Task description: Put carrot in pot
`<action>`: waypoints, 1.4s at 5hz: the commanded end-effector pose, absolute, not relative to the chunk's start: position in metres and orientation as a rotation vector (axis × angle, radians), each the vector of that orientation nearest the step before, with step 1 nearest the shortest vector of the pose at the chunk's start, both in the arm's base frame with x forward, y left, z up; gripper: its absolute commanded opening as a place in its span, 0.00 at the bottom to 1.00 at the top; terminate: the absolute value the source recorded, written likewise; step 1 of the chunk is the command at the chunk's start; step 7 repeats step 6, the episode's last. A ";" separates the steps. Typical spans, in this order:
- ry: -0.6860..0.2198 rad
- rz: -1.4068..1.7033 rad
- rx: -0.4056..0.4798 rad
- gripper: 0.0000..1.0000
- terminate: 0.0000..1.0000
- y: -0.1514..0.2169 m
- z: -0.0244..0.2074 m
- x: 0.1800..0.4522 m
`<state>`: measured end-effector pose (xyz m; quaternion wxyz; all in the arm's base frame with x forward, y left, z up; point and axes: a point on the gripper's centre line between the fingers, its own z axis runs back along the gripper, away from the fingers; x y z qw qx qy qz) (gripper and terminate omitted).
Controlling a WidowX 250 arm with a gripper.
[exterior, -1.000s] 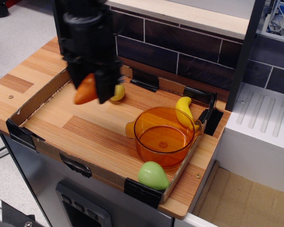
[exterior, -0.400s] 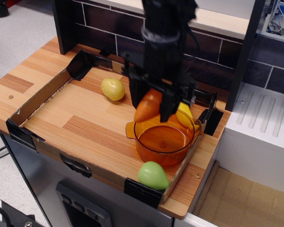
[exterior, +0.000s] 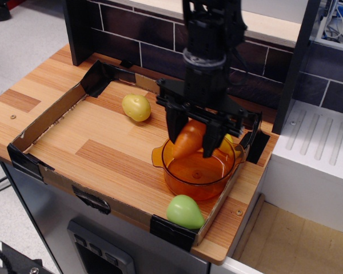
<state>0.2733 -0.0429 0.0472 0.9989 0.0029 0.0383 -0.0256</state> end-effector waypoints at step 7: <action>-0.084 0.027 0.017 1.00 1.00 -0.025 0.115 0.280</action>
